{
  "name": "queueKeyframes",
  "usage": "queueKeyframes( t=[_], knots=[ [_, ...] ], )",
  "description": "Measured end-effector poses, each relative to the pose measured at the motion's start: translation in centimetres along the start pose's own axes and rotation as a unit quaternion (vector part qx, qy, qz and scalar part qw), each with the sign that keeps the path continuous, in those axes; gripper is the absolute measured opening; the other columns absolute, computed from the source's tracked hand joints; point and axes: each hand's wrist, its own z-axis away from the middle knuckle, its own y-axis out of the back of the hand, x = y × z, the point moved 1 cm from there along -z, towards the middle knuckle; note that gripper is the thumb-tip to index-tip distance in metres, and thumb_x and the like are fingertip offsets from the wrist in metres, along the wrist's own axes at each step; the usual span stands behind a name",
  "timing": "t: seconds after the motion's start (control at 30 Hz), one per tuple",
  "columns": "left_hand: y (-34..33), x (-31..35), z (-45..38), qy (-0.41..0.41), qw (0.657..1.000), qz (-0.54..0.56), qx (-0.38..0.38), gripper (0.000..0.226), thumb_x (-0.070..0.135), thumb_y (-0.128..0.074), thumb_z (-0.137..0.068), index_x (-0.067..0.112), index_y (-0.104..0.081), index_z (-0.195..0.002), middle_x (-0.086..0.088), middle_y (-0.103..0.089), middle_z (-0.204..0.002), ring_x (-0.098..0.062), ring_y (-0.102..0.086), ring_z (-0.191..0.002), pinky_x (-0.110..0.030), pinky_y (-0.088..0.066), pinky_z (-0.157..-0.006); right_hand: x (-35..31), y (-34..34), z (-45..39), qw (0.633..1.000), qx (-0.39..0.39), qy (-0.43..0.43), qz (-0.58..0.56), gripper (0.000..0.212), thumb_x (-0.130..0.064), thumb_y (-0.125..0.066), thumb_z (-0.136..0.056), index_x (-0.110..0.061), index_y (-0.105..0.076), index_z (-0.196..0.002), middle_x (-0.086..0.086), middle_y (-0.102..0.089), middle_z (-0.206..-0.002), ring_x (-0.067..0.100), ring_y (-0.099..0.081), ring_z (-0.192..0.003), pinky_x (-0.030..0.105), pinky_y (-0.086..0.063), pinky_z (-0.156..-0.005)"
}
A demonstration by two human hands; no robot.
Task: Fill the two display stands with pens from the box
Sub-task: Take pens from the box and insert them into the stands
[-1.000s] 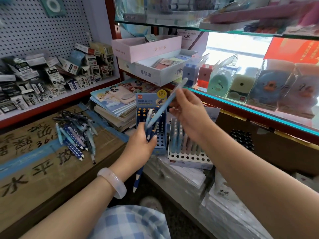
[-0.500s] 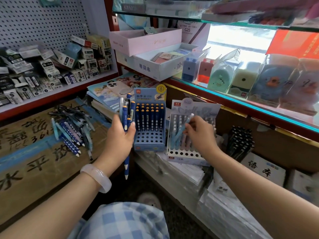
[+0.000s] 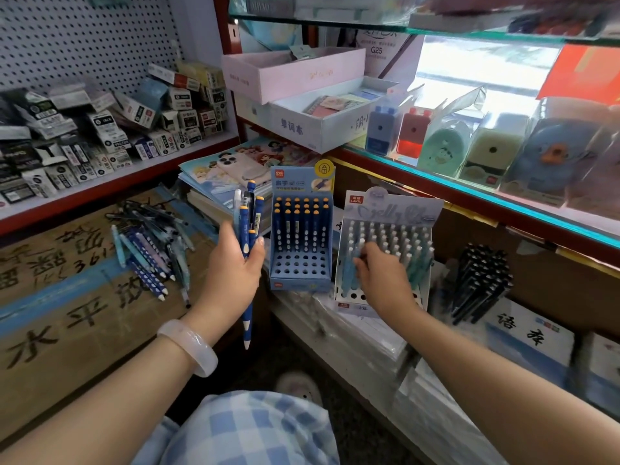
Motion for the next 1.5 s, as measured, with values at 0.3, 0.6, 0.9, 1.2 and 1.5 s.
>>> queueKeyframes(
  t=[0.3, 0.6, 0.9, 1.2, 1.5],
  knots=[
    [0.4, 0.7, 0.3, 0.014, 1.000, 0.013, -0.009, 0.012, 0.023, -0.046, -0.095, 0.026, -0.036, -0.088, -0.002, -0.047, -0.067, -0.016, -0.050, -0.055, -0.031, -0.044, -0.052, 0.5, -2.3, 0.5, 0.998, -0.035, -0.025, 0.044, 0.021, -0.021, -0.044, -0.099, -0.003, -0.054, -0.105, 0.015, -0.066, -0.091, 0.030, -0.062, -0.077, 0.034, -0.045, -0.061],
    [0.9, 1.8, 0.6, 0.071, 0.989, 0.111, -0.064, 0.013, 0.013, -0.052, -0.093, 0.019, -0.044, -0.085, -0.003, -0.046, -0.059, -0.017, -0.045, -0.051, -0.026, -0.042, -0.046, 0.4, -1.8, 0.2, 0.986, -0.098, -0.058, 0.119, 0.031, -0.022, -0.047, -0.098, -0.009, -0.049, -0.070, 0.007, -0.058, -0.069, 0.022, -0.051, -0.059, 0.028, -0.040, -0.053],
    [0.5, 3.3, 1.2, 0.096, 0.975, 0.145, -0.138, 0.012, 0.010, -0.051, -0.094, 0.021, -0.048, -0.091, -0.004, -0.055, -0.069, -0.008, -0.051, -0.048, -0.021, -0.042, -0.043, -8.9, 3.0, 0.9, 0.925, -0.173, 0.023, -0.338, 0.018, -0.026, -0.050, -0.097, -0.015, -0.063, -0.093, -0.001, -0.065, -0.077, 0.008, -0.060, -0.066, 0.018, -0.052, -0.060],
    [1.8, 3.1, 1.5, 0.114, 0.964, 0.148, -0.191, 0.015, 0.008, -0.049, -0.094, 0.014, -0.045, -0.107, -0.009, -0.058, -0.072, -0.013, -0.062, -0.052, -0.023, -0.052, -0.050, -10.5, 2.7, 0.0, 0.892, -0.189, -0.004, -0.411, 0.018, -0.018, -0.055, -0.094, -0.003, -0.059, -0.103, 0.006, -0.062, -0.089, 0.011, -0.062, -0.079, 0.021, -0.055, -0.067],
    [2.4, -0.4, 0.2, 0.134, 0.985, 0.104, -0.026, 0.010, 0.016, -0.048, -0.095, 0.019, -0.042, -0.089, -0.005, -0.055, -0.074, -0.007, -0.054, -0.044, -0.018, -0.045, -0.042, -7.3, 6.3, -6.0, 0.928, 0.017, -0.051, -0.367, 0.010, -0.013, -0.051, -0.096, -0.014, -0.057, -0.088, 0.006, -0.066, -0.086, 0.011, -0.065, -0.073, 0.025, -0.057, -0.074]
  ],
)
